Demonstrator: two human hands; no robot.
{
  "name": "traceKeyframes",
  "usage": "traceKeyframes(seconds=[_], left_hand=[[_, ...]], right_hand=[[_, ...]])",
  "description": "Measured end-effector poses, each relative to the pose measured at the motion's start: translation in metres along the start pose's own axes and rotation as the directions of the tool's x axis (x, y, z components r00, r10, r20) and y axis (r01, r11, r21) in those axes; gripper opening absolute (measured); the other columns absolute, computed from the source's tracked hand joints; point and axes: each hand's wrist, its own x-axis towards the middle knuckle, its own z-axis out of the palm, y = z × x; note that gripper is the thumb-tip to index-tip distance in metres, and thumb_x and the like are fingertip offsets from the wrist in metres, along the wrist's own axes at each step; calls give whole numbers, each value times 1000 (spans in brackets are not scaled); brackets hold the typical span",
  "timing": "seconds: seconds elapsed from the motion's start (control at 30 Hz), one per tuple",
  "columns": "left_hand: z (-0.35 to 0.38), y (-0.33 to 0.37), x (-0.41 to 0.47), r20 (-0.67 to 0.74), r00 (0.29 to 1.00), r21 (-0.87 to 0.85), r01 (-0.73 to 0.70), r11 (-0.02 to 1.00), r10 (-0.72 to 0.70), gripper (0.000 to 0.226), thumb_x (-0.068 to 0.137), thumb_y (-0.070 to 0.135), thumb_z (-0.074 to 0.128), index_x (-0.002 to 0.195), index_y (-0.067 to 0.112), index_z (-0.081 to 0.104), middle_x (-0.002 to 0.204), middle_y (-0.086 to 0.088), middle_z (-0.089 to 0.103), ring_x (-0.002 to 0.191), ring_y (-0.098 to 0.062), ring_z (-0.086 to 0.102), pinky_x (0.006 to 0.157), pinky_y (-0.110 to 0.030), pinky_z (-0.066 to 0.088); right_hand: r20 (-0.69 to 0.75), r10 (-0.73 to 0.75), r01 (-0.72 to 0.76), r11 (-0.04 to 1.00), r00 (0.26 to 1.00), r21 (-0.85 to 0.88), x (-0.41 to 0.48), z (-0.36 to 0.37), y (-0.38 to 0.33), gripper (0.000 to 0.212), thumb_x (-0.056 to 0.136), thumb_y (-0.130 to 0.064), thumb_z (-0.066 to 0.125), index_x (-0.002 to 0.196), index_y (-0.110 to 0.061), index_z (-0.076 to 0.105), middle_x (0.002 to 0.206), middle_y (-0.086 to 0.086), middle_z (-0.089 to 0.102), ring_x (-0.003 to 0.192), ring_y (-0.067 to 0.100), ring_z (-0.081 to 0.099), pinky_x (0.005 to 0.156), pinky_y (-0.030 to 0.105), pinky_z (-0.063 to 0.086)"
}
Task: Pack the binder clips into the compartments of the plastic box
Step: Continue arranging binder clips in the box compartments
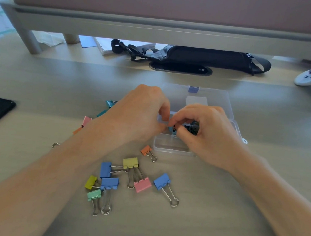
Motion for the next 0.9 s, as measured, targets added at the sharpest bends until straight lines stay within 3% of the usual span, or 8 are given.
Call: traceKeyframes(seconds=[0.07, 0.17, 0.23, 0.33, 0.43, 0.67, 0.8, 0.9], left_hand=[[-11, -4, -1, 10, 1000, -45, 8, 999, -8, 26, 72, 47, 86, 88, 36, 70, 87, 16, 60, 74, -1, 59, 61, -15, 42], [-41, -9, -11, 26, 1000, -92, 0, 996, 3, 19, 76, 29, 85, 83, 33, 68, 78, 14, 66, 70, 2, 62, 60, -10, 45], [-54, -8, -25, 210, 978, -118, 18, 993, 7, 14, 76, 31, 83, 80, 34, 70, 76, 17, 70, 66, 2, 64, 56, -8, 45], [-46, -3, -34, 397, 917, 8, 29, 1000, -30, 26, 70, 52, 85, 85, 38, 69, 84, 23, 69, 76, 7, 64, 66, -18, 53], [-30, -1, -32, 353, 932, 98, 46, 994, -78, 37, 65, 52, 89, 85, 33, 64, 81, 19, 66, 72, 5, 62, 63, -18, 49], [-25, -4, -31, 354, 933, -16, 72, 997, -62, 36, 70, 26, 89, 82, 33, 56, 78, 21, 72, 69, 5, 66, 66, -24, 56], [-34, -15, -29, 390, 920, -42, 64, 997, -43, 29, 75, 26, 87, 89, 34, 63, 81, 27, 71, 73, 5, 66, 75, -31, 59], [-38, -20, -28, 416, 909, -61, 43, 997, -13, 13, 78, 34, 86, 83, 35, 74, 76, 24, 71, 72, 3, 67, 74, -31, 59]], right_hand=[[4, 7, -7, 1000, 1000, -8, 0, 0, 1, 22, 87, -9, 68, 89, -27, 80, 87, -20, 70, 95, -5, 60, 78, 1, 38], [15, 6, -6, 1000, 1000, -11, 0, 0, 2, 21, 88, -8, 68, 89, -26, 79, 89, -19, 70, 94, 2, 61, 78, 4, 41], [22, -5, 5, 1000, 1000, -6, 0, 1, 2, 21, 88, -7, 69, 89, -25, 79, 90, -18, 70, 92, 4, 63, 80, 10, 46], [24, -45, 45, 999, 999, -31, 0, -1, 2, 21, 87, -6, 68, 89, -26, 76, 89, -17, 69, 88, 4, 63, 79, 17, 49], [7, -59, 59, 998, 998, -34, -1, -2, 2, 19, 86, -7, 67, 90, -26, 71, 88, -17, 66, 89, 1, 61, 77, 17, 48], [-94, -10, 12, 1000, 996, 19, 1, -4, 4, 16, 89, -14, 67, 94, -29, 68, 92, -18, 67, 93, 1, 60, 81, 17, 47], [-60, -11, 11, 1000, 998, 0, 1, -3, 5, 18, 90, -12, 72, 97, -28, 72, 89, -26, 62, 93, -9, 56, 78, 5, 41], [-35, -42, 41, 999, 999, -31, 2, -1, 5, 17, 89, -15, 77, 101, -27, 74, 89, -28, 61, 93, -11, 56, 79, 2, 39]])
